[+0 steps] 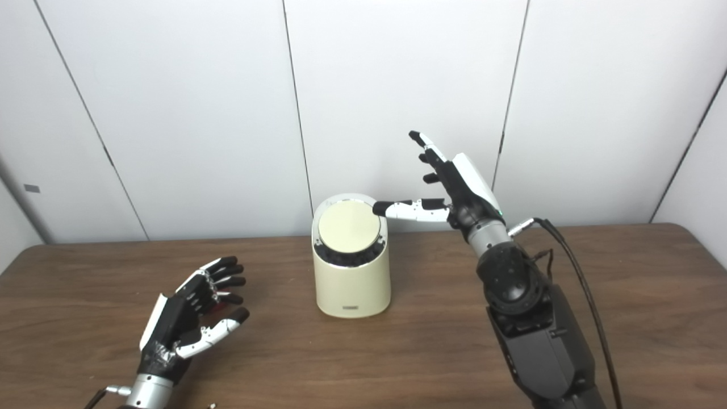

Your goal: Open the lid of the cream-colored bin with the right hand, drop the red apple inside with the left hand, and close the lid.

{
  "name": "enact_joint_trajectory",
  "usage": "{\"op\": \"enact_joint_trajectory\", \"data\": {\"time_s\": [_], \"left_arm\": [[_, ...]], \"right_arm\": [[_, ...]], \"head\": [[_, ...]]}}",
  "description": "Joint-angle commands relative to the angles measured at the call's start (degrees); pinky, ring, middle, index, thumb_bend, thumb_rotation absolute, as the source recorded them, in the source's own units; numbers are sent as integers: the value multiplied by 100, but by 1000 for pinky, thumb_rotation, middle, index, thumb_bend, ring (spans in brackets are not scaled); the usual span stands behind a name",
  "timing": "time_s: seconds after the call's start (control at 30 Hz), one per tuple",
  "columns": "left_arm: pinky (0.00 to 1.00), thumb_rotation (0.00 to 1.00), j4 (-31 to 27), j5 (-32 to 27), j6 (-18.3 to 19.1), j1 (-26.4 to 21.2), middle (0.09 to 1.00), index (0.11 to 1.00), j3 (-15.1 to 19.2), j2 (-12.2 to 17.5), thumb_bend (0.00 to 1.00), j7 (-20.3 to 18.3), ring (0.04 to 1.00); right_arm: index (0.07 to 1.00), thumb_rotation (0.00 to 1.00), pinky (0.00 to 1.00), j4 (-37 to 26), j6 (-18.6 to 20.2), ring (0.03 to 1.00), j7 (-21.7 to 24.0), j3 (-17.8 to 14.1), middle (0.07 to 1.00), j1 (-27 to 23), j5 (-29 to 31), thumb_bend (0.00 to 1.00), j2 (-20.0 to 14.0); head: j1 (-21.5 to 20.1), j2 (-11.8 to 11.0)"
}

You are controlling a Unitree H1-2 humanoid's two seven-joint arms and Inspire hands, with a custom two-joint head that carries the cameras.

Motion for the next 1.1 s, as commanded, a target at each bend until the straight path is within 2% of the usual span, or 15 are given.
{"op": "enact_joint_trajectory", "data": {"time_s": [0.0,0.1,0.27,0.63,0.77,0.93,1.07], "left_arm": [[607,138,328,-47,-104,204,795,820,-67,-118,660,-3,746],[615,143,289,26,-85,211,797,824,-88,-137,657,35,749],[609,145,321,10,-147,194,798,826,-97,-156,663,32,747],[605,113,238,62,-56,214,759,818,-85,-203,660,117,757],[599,114,188,65,-37,223,759,814,-91,-222,660,136,754],[603,136,147,35,-36,238,761,822,-105,-242,668,121,753],[604,158,129,21,-15,241,759,821,-100,-260,682,127,752]], "right_arm": [[981,512,740,-46,120,898,81,84,974,-460,-133,893,-83],[984,503,731,20,234,911,131,274,979,-552,-283,869,-60],[983,487,787,274,231,934,61,522,981,-629,-540,835,25],[972,423,777,858,23,933,-163,658,982,-697,-611,869,269],[980,427,761,1023,-62,933,-186,764,989,-751,-660,876,249],[986,439,819,1219,-125,960,-238,860,989,-819,-731,884,234],[983,435,801,1328,-177,948,-223,871,985,-861,-758,878,200]], "head": [[-27,13],[3,19],[10,42],[85,86],[78,91],[120,92],[136,98]]}}
